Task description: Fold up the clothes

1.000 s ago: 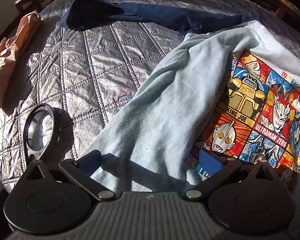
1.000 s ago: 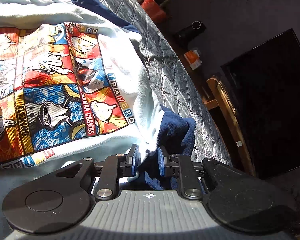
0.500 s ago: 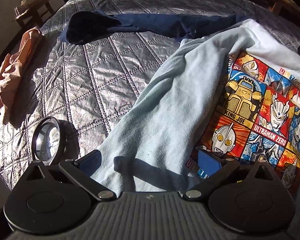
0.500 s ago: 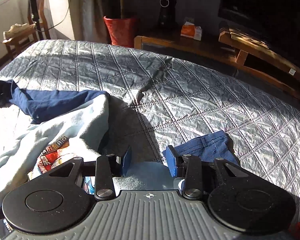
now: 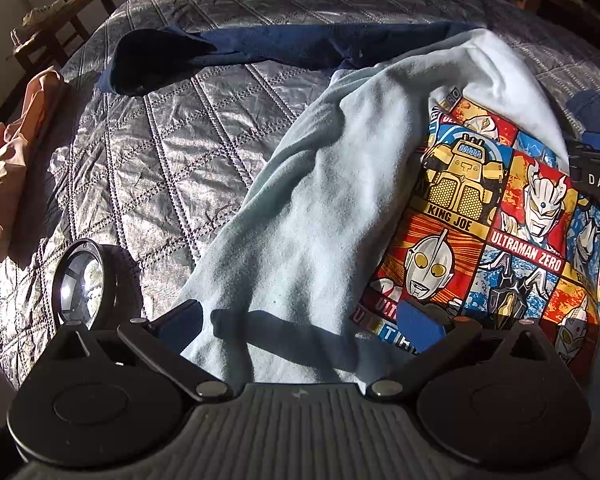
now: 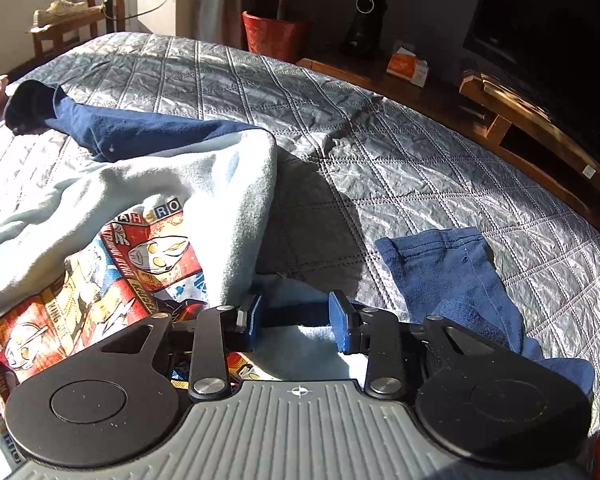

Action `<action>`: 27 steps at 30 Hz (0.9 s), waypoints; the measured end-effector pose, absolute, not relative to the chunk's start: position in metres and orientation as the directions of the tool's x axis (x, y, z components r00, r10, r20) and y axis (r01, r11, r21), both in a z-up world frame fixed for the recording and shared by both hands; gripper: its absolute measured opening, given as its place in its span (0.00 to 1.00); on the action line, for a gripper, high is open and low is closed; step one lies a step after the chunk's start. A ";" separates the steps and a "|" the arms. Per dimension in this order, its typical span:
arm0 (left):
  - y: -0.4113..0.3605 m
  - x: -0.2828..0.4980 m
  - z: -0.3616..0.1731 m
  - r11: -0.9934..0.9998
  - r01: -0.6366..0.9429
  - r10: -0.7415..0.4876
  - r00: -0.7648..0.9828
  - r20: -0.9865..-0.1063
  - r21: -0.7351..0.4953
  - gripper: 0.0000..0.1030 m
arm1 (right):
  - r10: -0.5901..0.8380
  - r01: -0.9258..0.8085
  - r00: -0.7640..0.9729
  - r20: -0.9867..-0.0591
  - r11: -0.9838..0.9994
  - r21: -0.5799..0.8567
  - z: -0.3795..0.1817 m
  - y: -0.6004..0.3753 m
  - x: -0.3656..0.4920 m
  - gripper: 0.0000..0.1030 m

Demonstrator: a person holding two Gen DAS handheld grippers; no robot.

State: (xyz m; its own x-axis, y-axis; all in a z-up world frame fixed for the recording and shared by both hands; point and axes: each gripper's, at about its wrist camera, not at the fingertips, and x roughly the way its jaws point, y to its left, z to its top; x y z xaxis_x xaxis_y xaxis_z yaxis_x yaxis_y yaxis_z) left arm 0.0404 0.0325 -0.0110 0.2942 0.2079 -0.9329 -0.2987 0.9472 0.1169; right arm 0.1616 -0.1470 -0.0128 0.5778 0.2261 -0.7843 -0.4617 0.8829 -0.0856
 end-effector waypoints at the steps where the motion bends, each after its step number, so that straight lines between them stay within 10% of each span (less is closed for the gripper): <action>1: 0.032 0.040 -0.011 0.947 -0.301 0.208 0.294 -0.933 0.117 1.00 | 0.236 -0.454 0.569 -0.788 0.889 -0.063 -0.012 -0.148 0.163 0.31; 9: 0.033 0.040 -0.011 0.946 -0.304 0.207 0.295 -0.933 0.114 1.00 | 0.278 -0.491 0.506 -0.817 0.871 -0.008 -0.011 -0.150 0.176 0.42; 16: 0.033 0.039 -0.011 0.946 -0.305 0.209 0.297 -0.932 0.115 1.00 | 0.255 -0.551 0.531 -0.809 0.828 -0.101 -0.012 -0.140 0.170 0.08; 27: 0.037 0.036 -0.012 0.941 -0.326 0.190 0.300 -0.935 0.086 1.00 | 0.027 -0.280 0.779 -0.627 0.909 -0.309 0.011 -0.157 0.194 0.05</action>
